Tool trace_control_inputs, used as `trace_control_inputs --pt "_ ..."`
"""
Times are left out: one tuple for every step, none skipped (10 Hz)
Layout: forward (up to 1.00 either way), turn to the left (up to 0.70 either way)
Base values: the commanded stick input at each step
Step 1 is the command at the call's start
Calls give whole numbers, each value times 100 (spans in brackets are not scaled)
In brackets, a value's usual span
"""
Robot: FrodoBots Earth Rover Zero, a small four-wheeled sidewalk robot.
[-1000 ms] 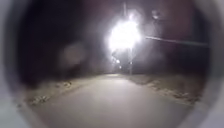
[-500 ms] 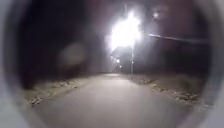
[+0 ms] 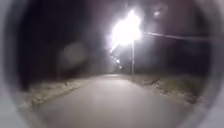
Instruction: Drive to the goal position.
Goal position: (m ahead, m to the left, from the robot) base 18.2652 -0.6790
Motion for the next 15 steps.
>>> trace_control_inputs --pt "85 0" --pt "85 0" --pt "85 0" --pt "85 0" --pt "85 0" --pt "89 0" --pt "100 0" --pt "100 0" --pt "100 0" --pt "100 0" --pt "100 0" --pt "100 0" --pt "100 0" --pt "100 0" --pt "100 0"
